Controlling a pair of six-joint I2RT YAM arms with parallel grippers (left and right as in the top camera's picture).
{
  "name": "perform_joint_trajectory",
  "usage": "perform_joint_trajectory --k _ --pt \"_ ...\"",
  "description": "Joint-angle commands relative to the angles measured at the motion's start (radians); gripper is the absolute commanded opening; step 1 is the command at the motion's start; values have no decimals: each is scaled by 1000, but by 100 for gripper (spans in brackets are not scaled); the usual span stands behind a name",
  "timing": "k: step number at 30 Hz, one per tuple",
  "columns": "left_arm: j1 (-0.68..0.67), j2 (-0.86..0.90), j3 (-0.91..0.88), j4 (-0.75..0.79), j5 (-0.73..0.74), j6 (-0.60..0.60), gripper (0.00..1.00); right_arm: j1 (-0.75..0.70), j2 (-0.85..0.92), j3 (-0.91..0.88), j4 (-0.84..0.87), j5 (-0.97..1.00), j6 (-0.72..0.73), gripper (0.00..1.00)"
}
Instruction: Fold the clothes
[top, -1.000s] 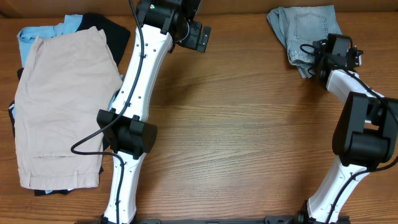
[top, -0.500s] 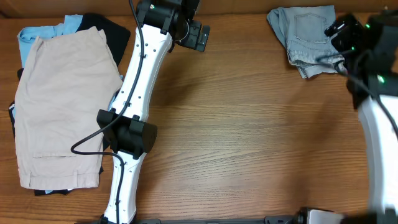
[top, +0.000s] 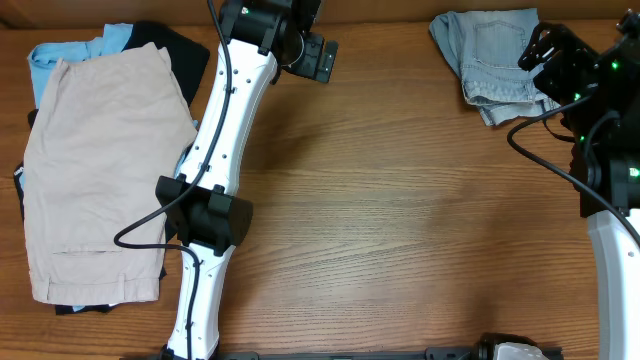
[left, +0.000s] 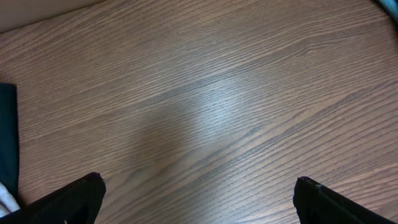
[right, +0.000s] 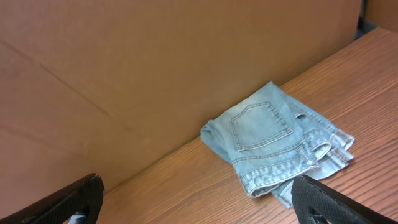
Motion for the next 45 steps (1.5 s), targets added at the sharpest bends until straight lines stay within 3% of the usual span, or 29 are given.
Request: perform_joint_trajectory --k 1,9,13,24,31,37,45 --pt "5 7 5 2 -9 13 100 -2 0 6 4 36 -11 100" --pt "5 7 5 2 -9 13 100 8 -18 -5 67 74 -12 100" --pt "5 7 5 2 -9 13 100 12 -101 -101 126 74 -12 100" --pt "5 7 5 2 -9 13 100 11 -607 -811 459 11 -11 100" --pt "5 7 5 2 -9 13 100 13 -937 -1197 579 -40 -11 100" --pt "5 7 5 2 -9 13 100 13 -1121 -1359 579 -40 -11 100" --pt "5 7 5 2 -9 13 100 14 -1260 -1404 471 -40 -4 100"
